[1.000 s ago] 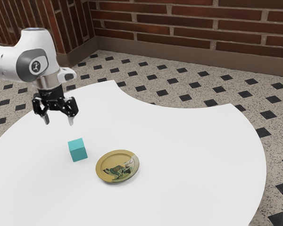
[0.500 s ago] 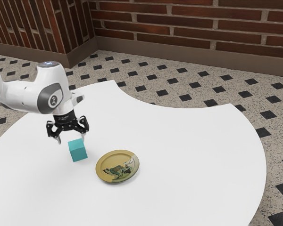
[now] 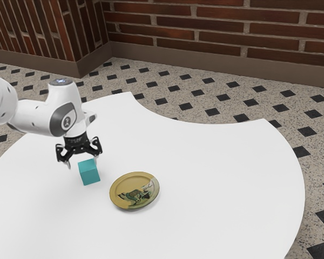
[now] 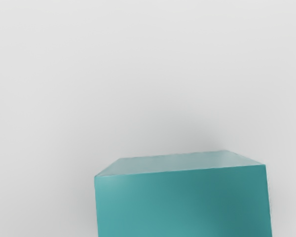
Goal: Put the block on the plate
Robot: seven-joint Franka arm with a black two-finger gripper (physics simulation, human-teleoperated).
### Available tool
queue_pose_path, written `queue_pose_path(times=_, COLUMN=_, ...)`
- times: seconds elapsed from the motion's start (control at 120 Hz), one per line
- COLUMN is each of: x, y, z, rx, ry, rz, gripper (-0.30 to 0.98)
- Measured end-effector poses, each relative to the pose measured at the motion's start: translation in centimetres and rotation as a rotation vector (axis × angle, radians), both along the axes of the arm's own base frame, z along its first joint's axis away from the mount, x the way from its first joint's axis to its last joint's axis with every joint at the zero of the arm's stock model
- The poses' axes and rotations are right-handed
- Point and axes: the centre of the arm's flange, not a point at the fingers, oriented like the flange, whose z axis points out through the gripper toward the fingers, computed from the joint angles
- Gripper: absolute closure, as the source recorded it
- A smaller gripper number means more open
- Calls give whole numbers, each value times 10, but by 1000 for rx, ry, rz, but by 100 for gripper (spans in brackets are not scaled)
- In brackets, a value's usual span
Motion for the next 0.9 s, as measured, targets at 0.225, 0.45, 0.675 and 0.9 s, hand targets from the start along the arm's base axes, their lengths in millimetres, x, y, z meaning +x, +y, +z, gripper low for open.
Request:
queue_pose_path(times=0.225, x=6, y=-4, z=-4, rx=-10, ry=-6, rz=27, gripper=0)
queue_pose_path(times=0.45, x=8, y=-7, z=-12, rx=-33, ry=-2, rz=60, gripper=0)
queue_pose_path(times=0.675, x=7, y=-10, z=-30, rx=-52, ry=23, rz=90, gripper=0)
queue_pose_path(times=0.9, x=7, y=-8, z=-34, rx=-54, ry=24, rz=104, gripper=0)
